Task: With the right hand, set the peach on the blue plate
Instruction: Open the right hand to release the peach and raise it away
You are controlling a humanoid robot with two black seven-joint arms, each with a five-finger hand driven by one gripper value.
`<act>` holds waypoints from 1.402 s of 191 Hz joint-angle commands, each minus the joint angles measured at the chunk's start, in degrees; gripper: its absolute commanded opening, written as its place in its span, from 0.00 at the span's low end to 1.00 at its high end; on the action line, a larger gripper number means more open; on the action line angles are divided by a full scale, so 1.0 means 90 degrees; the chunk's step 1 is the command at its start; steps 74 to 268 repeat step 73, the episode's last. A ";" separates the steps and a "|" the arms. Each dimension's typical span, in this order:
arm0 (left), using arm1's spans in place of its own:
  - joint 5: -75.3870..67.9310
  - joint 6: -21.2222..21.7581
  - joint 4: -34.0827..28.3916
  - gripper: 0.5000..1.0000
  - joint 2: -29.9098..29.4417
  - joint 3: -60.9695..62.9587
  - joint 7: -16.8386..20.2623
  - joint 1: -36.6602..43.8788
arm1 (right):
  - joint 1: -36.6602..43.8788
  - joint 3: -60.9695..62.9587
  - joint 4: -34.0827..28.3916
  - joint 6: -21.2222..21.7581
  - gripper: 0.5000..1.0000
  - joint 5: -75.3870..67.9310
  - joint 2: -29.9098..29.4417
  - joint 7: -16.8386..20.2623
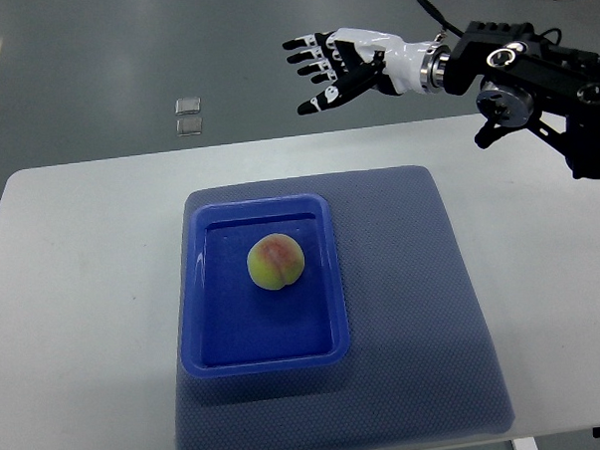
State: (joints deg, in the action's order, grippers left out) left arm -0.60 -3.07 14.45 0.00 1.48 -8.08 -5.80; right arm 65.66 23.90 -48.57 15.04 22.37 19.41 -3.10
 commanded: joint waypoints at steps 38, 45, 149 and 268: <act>-0.0002 -0.0001 -0.0034 1.00 0.0000 0.0001 0.0010 0.0000 | -0.2510 0.3517 0.0279 -0.0333 0.86 -0.0357 -0.0838 -0.1013; -0.0002 -0.0001 -0.0024 1.00 0.0000 0.0001 0.0000 0.0000 | -0.2861 0.4180 0.0533 -0.0343 0.86 -0.0366 -0.1033 -0.1208; -0.0002 -0.0001 0.0015 1.00 0.0000 0.0001 0.0000 0.0000 | -0.3135 0.4952 0.0982 -0.0255 0.86 -0.0474 -0.1375 -0.1326; -0.0002 -0.0001 0.0015 1.00 0.0000 0.0001 0.0000 0.0000 | -0.3135 0.4952 0.0982 -0.0255 0.86 -0.0474 -0.1375 -0.1326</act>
